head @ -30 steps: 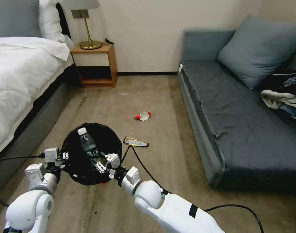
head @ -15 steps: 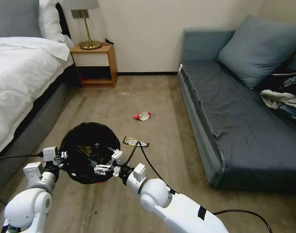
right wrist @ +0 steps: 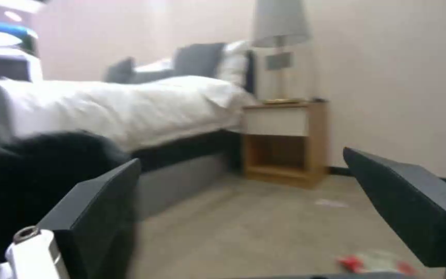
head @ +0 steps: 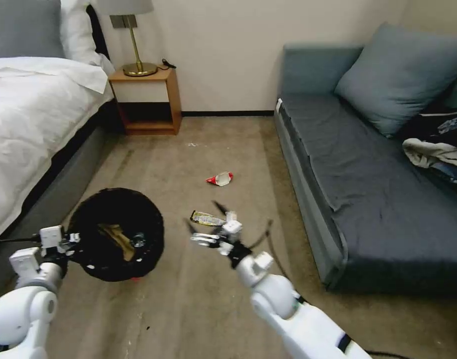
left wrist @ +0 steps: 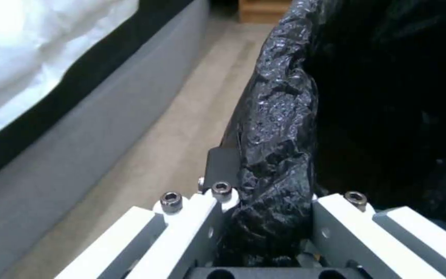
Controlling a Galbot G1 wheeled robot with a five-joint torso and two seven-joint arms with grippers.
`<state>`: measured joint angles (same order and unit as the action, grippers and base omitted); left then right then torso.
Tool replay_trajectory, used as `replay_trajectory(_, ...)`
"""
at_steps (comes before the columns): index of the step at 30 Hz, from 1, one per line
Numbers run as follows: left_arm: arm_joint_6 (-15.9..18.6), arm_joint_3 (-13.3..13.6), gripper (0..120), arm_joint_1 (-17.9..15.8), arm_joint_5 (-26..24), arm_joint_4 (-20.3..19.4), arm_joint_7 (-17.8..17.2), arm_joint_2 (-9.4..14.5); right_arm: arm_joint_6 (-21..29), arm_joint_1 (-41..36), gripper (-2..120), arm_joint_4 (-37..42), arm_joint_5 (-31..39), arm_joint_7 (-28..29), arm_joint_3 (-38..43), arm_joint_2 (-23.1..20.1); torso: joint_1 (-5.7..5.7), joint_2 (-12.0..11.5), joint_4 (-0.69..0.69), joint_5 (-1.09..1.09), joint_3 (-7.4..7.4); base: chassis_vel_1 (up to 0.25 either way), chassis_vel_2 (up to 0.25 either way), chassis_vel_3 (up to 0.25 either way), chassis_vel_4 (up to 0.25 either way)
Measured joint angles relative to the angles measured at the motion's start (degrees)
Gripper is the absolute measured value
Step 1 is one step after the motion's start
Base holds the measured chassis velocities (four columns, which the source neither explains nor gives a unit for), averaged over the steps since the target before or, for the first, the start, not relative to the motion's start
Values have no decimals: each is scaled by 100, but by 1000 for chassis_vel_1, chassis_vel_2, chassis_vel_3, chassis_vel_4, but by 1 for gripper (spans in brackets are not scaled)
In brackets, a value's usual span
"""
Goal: Pick up the trash bin, then pick up the garbage on the floor and place it into the trash bin.
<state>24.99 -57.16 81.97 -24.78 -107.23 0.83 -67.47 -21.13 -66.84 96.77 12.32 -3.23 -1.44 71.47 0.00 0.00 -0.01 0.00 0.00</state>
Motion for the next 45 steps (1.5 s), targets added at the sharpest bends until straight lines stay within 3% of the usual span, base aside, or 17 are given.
replay_trajectory(5,-41,-46,5,-20,30,113,17,45,-367,-758,100,-37,-208,16,376,-7,0,0,0,0,0,0,0,0,0)
replay_trajectory(15,-122,-140,5,120,106,56,44,-36,-835,-993,100,-221,-103,-292,444,158,0,0,2,1,0,0,0,0,0)
replay_trajectory(27,-123,-165,5,182,106,-34,51,-90,-863,-965,100,-260,-29,-388,424,198,-1,0,2,1,-1,-56,47,50,-49)
replay_trajectory(45,-116,-179,5,146,108,37,57,-33,-814,-819,100,-331,-22,-477,361,196,0,0,1,0,0,-212,219,218,-231)
